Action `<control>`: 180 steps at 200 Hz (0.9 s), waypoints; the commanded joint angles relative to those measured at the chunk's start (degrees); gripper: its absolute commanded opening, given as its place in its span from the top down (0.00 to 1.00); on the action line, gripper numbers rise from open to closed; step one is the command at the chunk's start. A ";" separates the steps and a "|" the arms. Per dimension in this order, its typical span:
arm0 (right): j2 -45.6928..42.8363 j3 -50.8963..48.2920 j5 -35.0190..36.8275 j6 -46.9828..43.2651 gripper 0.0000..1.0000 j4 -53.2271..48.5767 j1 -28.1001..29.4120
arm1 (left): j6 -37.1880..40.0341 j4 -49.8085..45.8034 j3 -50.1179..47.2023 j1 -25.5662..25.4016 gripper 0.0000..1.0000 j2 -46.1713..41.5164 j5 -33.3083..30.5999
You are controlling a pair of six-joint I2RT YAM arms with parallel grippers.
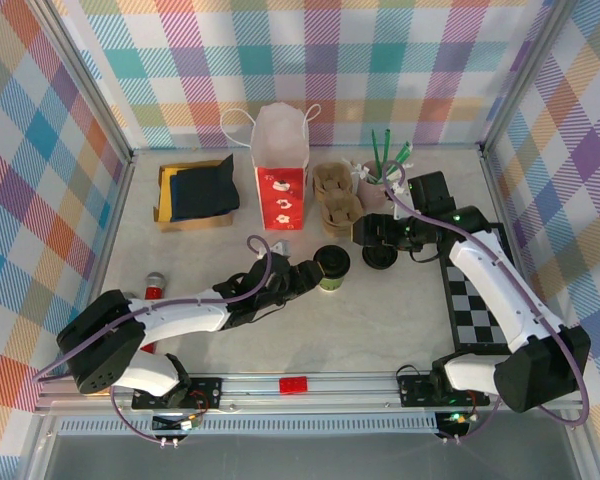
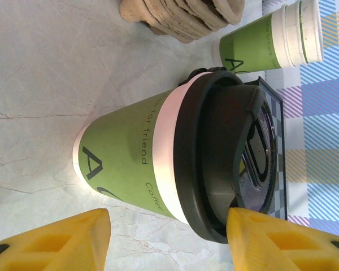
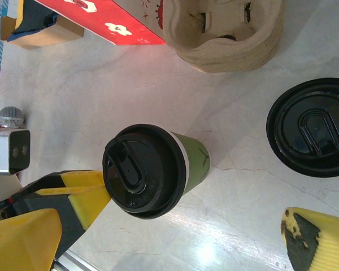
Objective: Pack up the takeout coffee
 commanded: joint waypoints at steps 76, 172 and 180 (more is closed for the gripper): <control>-0.92 -2.30 -1.88 -1.55 0.00 0.58 -0.33 | 1.33 -0.56 2.10 0.26 0.43 -0.44 -0.26; 10.14 -0.91 -7.68 -4.12 0.03 2.40 -0.21 | 3.31 -5.11 4.16 0.17 0.38 -2.72 -1.43; 10.85 -0.75 -7.68 -4.35 0.03 2.32 -0.20 | 3.35 -5.02 4.53 0.17 0.38 -2.12 -1.36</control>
